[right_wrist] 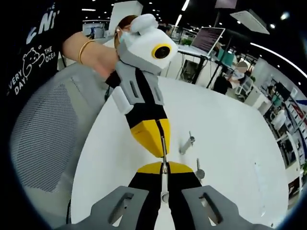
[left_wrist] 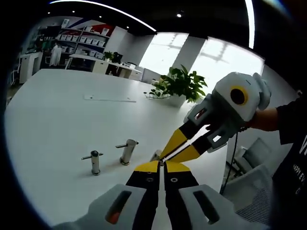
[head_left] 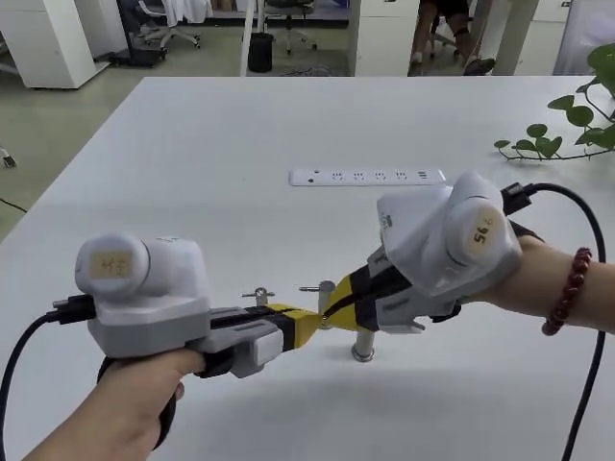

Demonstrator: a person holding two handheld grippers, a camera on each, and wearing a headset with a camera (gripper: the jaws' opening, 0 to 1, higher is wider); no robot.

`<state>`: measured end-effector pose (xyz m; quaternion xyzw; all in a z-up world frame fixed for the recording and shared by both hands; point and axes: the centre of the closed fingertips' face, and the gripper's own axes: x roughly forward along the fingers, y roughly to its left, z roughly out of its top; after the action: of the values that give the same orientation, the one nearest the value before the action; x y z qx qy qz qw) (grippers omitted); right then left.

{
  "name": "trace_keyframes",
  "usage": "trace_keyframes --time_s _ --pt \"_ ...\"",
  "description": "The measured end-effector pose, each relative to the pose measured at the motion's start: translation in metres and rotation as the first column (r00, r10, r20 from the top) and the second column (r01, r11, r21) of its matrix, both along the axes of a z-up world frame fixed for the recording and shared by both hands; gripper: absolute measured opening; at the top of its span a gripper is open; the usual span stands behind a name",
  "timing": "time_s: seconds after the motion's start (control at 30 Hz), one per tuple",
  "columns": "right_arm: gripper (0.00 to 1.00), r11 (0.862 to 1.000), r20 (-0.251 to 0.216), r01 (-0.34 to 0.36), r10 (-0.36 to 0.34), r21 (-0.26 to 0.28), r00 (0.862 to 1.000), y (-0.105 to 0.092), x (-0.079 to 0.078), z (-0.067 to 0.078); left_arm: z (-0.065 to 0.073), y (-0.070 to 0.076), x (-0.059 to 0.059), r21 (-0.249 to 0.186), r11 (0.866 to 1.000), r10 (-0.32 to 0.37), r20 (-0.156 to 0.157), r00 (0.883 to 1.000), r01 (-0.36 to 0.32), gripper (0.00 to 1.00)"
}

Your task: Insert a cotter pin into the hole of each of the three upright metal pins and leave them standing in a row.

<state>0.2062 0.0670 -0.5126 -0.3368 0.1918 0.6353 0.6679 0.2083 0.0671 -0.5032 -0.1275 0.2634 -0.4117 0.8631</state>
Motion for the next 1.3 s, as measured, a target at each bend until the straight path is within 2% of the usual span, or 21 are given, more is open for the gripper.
trace_keyframes --time_s 0.13,0.17,0.2,0.3,0.33,0.5,0.63,0.73,0.8,0.83,0.93,1.1,1.13,1.3 --pt "0.0 0.998 -0.075 0.047 -0.044 0.043 0.996 0.0 -0.002 0.001 0.001 0.001 -0.001 -0.007 1.0 -0.004 0.004 1.0 0.004 0.0" --pt "0.0 0.994 -0.121 0.075 -0.066 0.073 0.99 0.001 -0.002 0.003 0.0 0.002 -0.002 0.003 1.0 -0.008 0.007 1.0 0.008 0.0" --pt "0.02 0.993 -0.133 0.083 -0.072 0.08 0.988 0.001 -0.002 0.004 -0.001 0.002 -0.002 0.008 1.0 -0.012 0.01 1.0 0.012 0.0" --pt "0.0 0.985 -0.177 0.123 -0.101 0.119 0.979 -0.001 0.001 0.008 -0.001 0.004 -0.004 0.009 1.0 -0.021 0.023 1.0 0.021 0.0" --pt "0.02 0.981 -0.218 0.148 -0.118 0.127 0.969 -0.002 0.0 0.008 -0.001 0.005 -0.005 0.01 1.0 -0.026 0.029 0.999 0.026 0.0" --pt "0.07 0.968 -0.304 0.199 -0.145 0.154 0.941 -0.006 -0.003 0.008 -0.003 0.009 -0.009 0.015 0.999 -0.051 0.051 0.997 0.05 0.0" --pt "0.1 0.957 -0.411 0.228 -0.137 0.181 0.901 -0.008 -0.01 0.007 -0.002 0.011 -0.012 0.006 0.997 -0.071 0.078 0.994 0.071 0.0" --pt "0.11 0.951 -0.453 0.245 -0.138 0.186 0.881 -0.009 -0.012 0.005 0.001 0.01 -0.014 -0.005 0.996 -0.09 0.092 0.992 0.09 0.0" --pt "0.12 0.947 -0.504 0.26 -0.135 0.187 0.853 -0.009 -0.017 0.003 0.003 0.009 -0.016 -0.009 0.994 -0.106 0.1 0.989 0.108 0.0" --pt "0.12 0.946 -0.506 0.259 -0.13 0.193 0.853 -0.011 -0.013 0.0 0.003 0.008 -0.017 -0.009 0.993 -0.116 0.104 0.988 0.118 0.0" --pt "0.13 0.946 -0.556 0.25 -0.097 0.206 0.826 -0.009 -0.022 0.002 0.005 0.006 -0.02 -0.009 0.99 -0.141 0.116 0.983 0.143 0.0" --pt "0.12 0.952 -0.566 0.228 -0.075 0.203 0.821 -0.009 -0.033 -0.001 0.006 0.0 -0.027 -0.017 0.983 -0.18 0.123 0.976 0.183 0.0" --pt "0.12 0.954 -0.575 0.221 -0.066 0.204 0.816 -0.008 -0.035 -0.001 0.006 -0.001 -0.028 -0.017 0.981 -0.189 0.125 0.974 0.193 0.0" --pt "0.1 0.954 -0.582 0.218 -0.06 0.205 0.811 -0.01 -0.039 -0.005 0.007 -0.004 -0.033 -0.033 0.974 -0.218 0.125 0.968 0.223 0.0"
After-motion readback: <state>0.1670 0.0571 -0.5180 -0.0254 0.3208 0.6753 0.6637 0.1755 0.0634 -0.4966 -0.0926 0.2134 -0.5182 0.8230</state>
